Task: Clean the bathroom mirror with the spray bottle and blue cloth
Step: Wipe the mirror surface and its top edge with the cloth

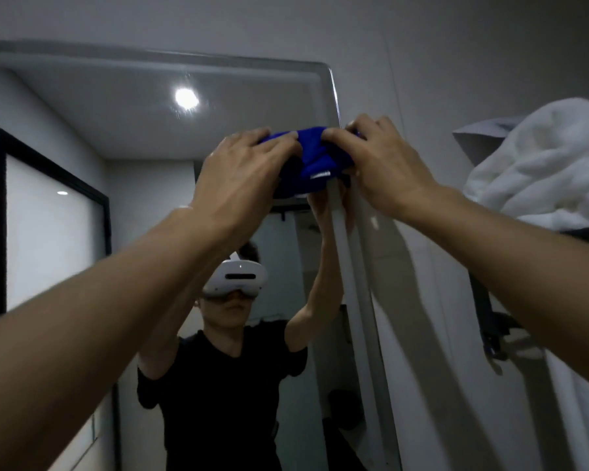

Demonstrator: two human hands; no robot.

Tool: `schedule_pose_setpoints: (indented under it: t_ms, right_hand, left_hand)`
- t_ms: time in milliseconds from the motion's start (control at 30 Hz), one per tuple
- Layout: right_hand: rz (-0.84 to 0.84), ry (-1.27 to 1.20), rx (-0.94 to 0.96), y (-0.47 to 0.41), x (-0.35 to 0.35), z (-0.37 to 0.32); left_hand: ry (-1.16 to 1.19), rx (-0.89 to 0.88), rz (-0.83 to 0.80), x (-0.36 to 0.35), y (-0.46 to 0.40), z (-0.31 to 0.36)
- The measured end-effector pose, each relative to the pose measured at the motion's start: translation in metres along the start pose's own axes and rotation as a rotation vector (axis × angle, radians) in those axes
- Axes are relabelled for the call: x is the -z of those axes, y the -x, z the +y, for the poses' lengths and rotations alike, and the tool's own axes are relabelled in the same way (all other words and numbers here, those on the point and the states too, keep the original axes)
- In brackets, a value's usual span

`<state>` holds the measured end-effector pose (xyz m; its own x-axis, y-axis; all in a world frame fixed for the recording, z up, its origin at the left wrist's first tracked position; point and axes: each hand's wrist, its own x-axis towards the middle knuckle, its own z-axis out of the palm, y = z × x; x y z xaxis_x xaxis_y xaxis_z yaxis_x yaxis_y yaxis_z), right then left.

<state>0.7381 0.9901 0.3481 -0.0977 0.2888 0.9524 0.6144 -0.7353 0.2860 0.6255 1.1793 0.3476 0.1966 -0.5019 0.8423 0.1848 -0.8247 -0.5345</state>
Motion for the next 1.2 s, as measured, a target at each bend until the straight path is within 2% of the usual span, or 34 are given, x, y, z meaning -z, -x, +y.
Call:
schedule_pose_setpoints:
  t_ms: [300,500,833,1200]
  right_hand:
    - [0.088,0.07,-0.01,-0.088,0.008,0.015]
    - [0.101,0.057,0.002,-0.103,0.008,0.012]
    - [0.105,-0.081,-0.009,-0.109,0.009,-0.024]
    - [0.064,-0.032,0.053,-0.147,0.013,-0.103]
  left_hand:
    - [-0.088,-0.015,0.04,0.0,-0.086,-0.056]
    - [-0.187,-0.045,0.026,0.003,-0.108,-0.065]
    - [-0.24,-0.039,0.012,0.018,-0.094,-0.093]
    - [-0.293,0.051,-0.051,0.063,-0.041,-0.16]
